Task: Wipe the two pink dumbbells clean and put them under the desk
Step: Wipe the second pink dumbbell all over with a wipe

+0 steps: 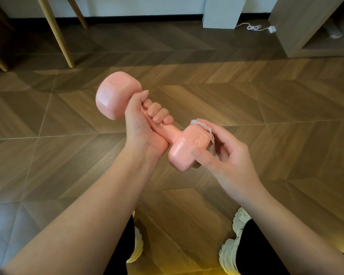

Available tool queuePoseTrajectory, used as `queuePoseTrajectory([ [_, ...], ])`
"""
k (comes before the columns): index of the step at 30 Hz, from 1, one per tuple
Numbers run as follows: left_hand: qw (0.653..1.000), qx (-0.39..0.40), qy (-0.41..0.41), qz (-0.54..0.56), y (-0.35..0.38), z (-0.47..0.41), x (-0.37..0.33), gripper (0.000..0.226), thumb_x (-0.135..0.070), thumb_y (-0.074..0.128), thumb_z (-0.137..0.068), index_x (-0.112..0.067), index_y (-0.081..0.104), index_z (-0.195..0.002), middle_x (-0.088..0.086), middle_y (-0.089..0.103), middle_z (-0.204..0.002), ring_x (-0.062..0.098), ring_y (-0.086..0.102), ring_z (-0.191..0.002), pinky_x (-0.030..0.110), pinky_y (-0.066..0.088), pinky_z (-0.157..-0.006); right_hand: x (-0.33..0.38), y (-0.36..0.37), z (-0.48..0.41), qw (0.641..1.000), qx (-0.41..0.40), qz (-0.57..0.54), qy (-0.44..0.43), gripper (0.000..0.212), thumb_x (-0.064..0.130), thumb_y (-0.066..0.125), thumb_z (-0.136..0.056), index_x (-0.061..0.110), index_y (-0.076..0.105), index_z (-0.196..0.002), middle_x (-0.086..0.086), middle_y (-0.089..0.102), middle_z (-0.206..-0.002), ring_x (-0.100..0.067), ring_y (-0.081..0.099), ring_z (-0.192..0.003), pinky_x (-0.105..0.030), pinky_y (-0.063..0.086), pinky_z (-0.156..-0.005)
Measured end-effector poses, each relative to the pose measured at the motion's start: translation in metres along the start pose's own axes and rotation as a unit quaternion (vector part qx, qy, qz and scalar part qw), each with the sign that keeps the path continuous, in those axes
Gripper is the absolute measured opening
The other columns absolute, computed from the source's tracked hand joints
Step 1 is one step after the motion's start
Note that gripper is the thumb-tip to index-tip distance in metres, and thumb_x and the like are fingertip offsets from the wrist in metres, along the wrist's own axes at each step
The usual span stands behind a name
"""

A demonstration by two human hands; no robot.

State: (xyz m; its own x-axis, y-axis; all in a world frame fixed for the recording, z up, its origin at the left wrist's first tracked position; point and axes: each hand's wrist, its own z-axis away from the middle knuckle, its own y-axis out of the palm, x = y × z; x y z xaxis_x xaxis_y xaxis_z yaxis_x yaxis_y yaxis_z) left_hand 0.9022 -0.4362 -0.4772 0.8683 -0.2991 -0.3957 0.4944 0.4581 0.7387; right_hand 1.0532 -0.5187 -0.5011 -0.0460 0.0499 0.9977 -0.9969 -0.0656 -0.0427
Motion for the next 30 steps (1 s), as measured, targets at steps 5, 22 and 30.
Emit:
queuePoseTrajectory([
  [5,1.0,-0.002,0.012,-0.01,-0.001,0.0,-0.001,0.042,-0.02,0.054,-0.088,-0.022,0.034,-0.052,-0.009,0.028,-0.044,0.008,0.027,-0.038,0.022,0.029,-0.04,-0.001,-0.001,-0.008,0.996,0.055,-0.021,0.07,0.054,0.04,0.078,-0.065,0.022,0.065,-0.115,0.04,0.06,-0.088,0.008,0.056,-0.094,-0.015,0.048,-0.08],
  [22,1.0,0.007,0.007,-0.017,0.001,-0.001,0.002,0.042,-0.02,0.052,-0.09,-0.022,0.033,-0.053,-0.009,0.026,-0.044,0.008,0.026,-0.038,0.021,0.029,-0.04,-0.003,-0.003,0.003,0.997,-0.002,0.053,-0.061,0.055,0.036,0.074,-0.076,0.02,0.063,-0.127,0.012,0.065,-0.127,-0.008,0.057,-0.122,-0.016,0.044,-0.093],
  [30,1.0,-0.018,0.014,-0.016,-0.002,-0.004,0.001,0.04,-0.019,0.054,-0.089,-0.022,0.035,-0.054,-0.008,0.028,-0.046,0.008,0.027,-0.039,0.022,0.029,-0.041,-0.003,-0.005,-0.004,0.998,0.04,0.039,-0.001,0.061,0.046,0.07,-0.075,0.018,0.061,-0.128,0.035,0.063,-0.104,0.01,0.057,-0.104,-0.018,0.043,-0.094],
])
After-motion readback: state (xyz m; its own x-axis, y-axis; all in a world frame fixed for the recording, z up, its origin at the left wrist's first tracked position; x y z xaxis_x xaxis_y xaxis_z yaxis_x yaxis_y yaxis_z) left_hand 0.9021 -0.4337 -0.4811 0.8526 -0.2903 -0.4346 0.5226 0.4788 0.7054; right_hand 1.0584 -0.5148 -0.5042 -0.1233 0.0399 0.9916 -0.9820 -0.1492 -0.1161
